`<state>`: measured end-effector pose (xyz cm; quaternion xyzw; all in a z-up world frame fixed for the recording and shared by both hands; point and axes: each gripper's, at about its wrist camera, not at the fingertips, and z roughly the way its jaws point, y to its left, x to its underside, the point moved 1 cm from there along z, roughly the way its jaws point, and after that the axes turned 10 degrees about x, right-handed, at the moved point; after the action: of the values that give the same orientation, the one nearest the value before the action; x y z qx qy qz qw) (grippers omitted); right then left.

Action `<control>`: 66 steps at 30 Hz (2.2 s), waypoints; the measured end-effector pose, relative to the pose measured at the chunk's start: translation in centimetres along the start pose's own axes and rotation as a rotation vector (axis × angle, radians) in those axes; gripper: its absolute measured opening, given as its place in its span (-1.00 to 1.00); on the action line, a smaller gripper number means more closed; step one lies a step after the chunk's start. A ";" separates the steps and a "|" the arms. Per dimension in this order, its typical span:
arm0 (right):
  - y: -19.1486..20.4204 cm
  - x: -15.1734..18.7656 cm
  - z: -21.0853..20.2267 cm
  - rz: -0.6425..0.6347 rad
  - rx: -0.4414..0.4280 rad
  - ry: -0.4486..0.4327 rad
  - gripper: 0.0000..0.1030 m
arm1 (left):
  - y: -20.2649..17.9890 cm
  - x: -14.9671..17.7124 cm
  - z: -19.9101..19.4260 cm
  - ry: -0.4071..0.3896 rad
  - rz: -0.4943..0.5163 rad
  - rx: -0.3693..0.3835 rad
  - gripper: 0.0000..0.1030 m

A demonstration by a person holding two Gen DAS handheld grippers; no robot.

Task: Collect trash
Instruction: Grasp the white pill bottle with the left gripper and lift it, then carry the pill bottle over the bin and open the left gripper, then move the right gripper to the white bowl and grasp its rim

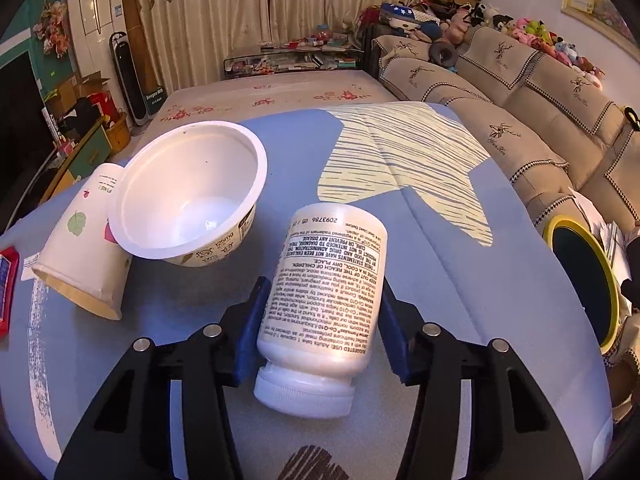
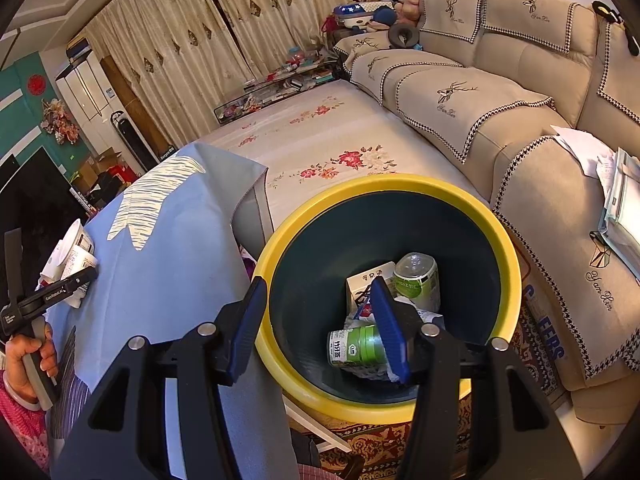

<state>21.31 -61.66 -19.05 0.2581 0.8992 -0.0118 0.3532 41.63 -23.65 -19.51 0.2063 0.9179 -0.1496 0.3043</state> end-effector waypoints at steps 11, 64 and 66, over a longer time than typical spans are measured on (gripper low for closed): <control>-3.1 1.4 -2.3 0.035 0.010 -0.021 0.00 | -9.1 1.4 -6.6 -0.048 0.140 0.058 0.00; -3.2 1.5 -3.6 -0.009 0.018 -0.030 0.06 | -6.6 4.8 -13.6 -0.262 0.032 0.078 0.85; -0.3 0.7 -3.5 -0.065 -0.012 -0.028 0.06 | -3.2 5.8 -14.6 -0.273 0.007 0.038 0.85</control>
<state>18.54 -60.84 -16.94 0.2264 0.9021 -0.0216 0.3668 28.69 -18.91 -11.41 0.1927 0.8642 -0.1926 0.4231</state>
